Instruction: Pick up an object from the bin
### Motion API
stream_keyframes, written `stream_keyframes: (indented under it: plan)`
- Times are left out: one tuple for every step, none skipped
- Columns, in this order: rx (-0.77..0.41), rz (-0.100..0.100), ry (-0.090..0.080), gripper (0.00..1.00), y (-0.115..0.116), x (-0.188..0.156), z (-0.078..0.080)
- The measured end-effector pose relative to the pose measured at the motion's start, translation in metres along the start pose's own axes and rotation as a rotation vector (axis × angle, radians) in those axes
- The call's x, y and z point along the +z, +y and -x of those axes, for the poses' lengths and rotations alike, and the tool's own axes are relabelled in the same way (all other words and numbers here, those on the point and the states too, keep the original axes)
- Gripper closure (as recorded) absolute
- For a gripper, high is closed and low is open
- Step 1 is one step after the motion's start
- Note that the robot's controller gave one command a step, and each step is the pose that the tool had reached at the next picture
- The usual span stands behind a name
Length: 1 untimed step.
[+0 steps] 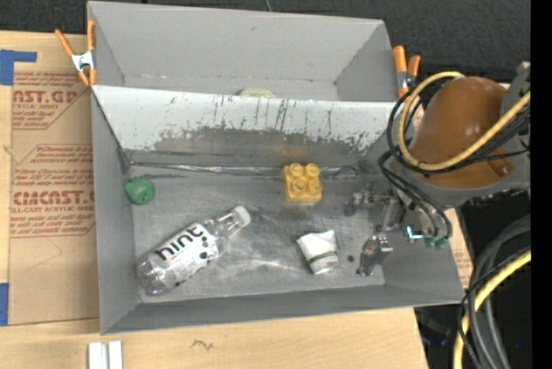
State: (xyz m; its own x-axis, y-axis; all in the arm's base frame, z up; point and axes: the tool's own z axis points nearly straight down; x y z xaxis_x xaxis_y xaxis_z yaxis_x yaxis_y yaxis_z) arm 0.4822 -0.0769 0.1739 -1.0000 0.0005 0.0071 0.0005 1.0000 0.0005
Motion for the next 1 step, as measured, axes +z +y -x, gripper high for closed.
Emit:
stream_keyframes:
  plan:
    - [-0.001, -0.001, -0.007, 0.0, 0.0002, -0.0032, 0.0018]
